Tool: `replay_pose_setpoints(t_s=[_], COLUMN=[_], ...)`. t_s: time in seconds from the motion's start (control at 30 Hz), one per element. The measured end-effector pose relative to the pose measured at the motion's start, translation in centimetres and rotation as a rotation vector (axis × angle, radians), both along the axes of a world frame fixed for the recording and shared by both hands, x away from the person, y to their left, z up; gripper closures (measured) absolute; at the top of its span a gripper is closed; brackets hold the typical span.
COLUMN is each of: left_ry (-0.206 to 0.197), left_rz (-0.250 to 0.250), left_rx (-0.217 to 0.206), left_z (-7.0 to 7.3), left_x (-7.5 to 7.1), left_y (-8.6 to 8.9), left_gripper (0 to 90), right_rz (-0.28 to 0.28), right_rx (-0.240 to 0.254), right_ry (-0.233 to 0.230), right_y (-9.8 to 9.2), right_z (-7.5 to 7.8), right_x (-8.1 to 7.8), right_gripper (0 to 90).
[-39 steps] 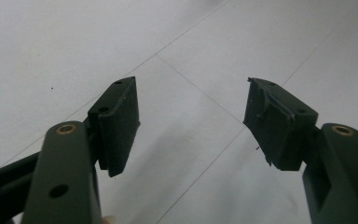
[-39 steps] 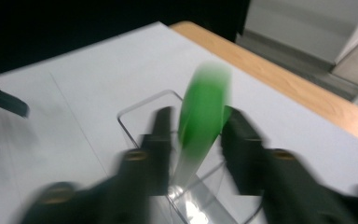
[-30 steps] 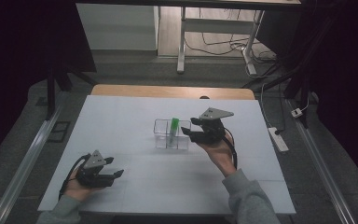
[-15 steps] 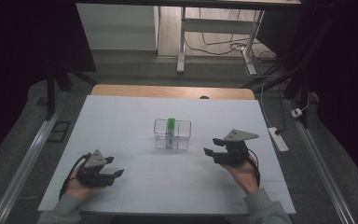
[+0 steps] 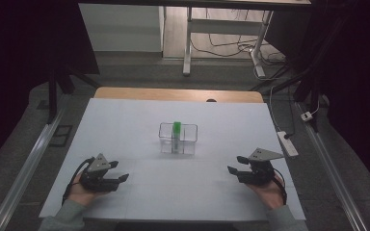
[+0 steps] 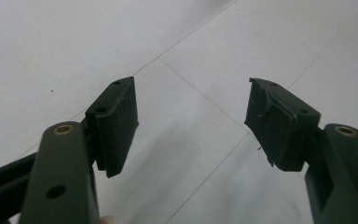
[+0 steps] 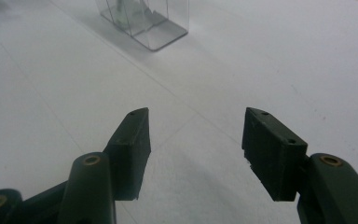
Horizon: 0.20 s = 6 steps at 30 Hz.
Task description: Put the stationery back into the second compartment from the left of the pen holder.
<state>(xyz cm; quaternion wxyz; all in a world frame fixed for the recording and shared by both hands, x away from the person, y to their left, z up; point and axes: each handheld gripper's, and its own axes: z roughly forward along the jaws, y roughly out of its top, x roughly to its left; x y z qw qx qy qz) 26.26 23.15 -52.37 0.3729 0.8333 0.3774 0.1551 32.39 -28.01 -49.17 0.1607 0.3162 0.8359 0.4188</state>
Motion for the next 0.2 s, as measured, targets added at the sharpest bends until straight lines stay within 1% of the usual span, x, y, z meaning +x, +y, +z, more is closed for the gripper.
replay_pose_setpoints(t_s=[0.03, 0.2], left_ry=[0.000, 0.000], left_rz=[0.000, 0.002], left_rx=[-0.003, -0.004], left_z=[0.03, 0.02], left_x=[0.01, 0.02], left_y=[0.02, 0.07], left_gripper=[33.6, 33.4], right_rz=[0.002, 0.009], right_rx=[-0.005, 0.002], right_ry=[0.001, 0.002], right_y=[-0.04, -0.09], right_z=[-0.08, -0.21], right_x=[-0.02, -0.12], right_gripper=[41.4, 41.2])
